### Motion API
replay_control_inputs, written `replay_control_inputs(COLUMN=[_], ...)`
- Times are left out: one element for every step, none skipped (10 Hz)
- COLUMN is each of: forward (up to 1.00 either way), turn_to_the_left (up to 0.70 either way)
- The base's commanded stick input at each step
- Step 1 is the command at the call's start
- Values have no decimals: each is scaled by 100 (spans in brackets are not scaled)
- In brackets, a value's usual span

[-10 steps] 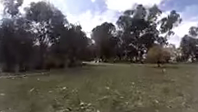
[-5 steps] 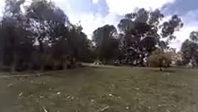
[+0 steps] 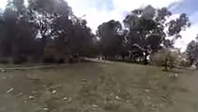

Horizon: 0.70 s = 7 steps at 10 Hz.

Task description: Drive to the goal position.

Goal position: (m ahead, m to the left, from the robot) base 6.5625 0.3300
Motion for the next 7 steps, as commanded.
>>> replay_control_inputs(forward=[70, 70, 70, 70, 70, 70, 70], turn_to_the_left=[0, 0, 0, 0, 0, 0, 0])
